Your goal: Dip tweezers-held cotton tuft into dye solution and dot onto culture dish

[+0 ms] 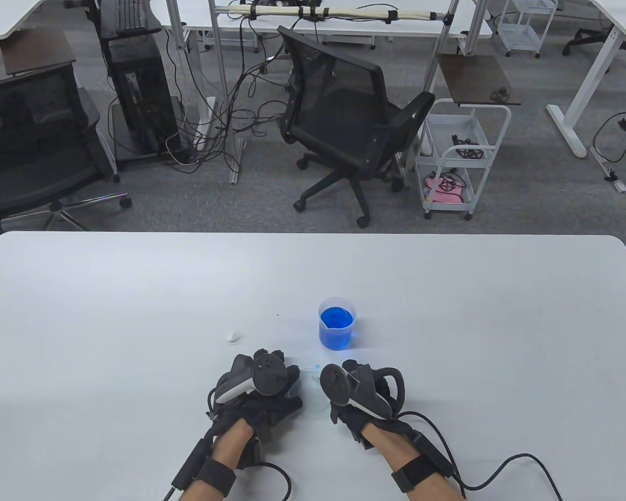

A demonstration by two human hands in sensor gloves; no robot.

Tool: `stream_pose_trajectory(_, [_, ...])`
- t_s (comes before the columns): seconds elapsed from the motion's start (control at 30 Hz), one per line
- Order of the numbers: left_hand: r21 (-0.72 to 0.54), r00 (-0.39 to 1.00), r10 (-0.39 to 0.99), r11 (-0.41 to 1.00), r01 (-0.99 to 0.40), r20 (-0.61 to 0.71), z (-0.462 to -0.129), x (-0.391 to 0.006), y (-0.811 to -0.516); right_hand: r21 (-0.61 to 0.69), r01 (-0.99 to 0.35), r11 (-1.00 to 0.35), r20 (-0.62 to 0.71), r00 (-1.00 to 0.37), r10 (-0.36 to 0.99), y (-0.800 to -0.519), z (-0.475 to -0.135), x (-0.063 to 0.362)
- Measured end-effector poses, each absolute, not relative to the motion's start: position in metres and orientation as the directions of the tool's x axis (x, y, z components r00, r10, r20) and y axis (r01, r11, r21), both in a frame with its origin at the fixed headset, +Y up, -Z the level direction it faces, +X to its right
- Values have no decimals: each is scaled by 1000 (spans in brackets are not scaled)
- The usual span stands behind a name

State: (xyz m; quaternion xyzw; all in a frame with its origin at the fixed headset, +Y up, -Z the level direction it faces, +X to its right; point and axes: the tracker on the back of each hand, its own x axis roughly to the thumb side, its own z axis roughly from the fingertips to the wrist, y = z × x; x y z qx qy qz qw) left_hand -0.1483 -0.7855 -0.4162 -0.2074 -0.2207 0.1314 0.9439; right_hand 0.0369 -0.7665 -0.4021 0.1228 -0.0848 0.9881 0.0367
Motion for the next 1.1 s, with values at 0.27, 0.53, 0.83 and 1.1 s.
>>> stream_pose_trajectory(0.27, [-460, 872, 337, 875, -151, 355, -415, -148, -786, -185, -100, -978, 240, -969, 54, -764, -401, 38])
stream_pose_trajectory(0.53, [-475, 874, 343, 867, -154, 344, -415, -148, -787, -208, -139, -968, 220, -971, 92, -753, -393, 53])
stream_pose_trajectory(0.83, [-477, 878, 337, 866, -147, 341, -415, -148, -787, -164, -51, -985, 228, -974, 13, -774, -396, 40])
stream_pose_trajectory(1.1, [-481, 881, 333, 865, -143, 336, -416, -147, -787, -238, -144, -961, 213, -973, 94, -745, -385, 57])
